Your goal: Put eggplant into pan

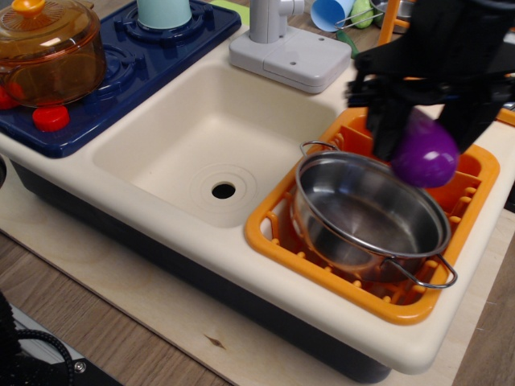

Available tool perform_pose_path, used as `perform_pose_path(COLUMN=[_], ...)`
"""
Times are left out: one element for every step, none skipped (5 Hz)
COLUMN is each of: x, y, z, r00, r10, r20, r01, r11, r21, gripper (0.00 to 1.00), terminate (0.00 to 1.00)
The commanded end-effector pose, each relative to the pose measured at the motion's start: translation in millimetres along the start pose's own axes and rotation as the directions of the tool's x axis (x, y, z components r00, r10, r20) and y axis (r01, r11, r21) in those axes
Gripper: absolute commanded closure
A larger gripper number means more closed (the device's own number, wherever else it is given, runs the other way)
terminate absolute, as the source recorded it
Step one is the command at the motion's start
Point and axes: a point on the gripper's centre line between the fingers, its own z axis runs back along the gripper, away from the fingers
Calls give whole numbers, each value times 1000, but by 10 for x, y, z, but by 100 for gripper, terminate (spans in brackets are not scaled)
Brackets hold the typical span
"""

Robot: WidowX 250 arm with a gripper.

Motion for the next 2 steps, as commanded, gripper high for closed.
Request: perform_pose_path(x=[33,33], y=[72,72], z=[124,124], r00=[1000,1000], r10=[9,9], r20=[6,6], r01=[-9,-9], r11=[998,998], r21=[-56,-56], gripper=[0,0], terminate=[0,100])
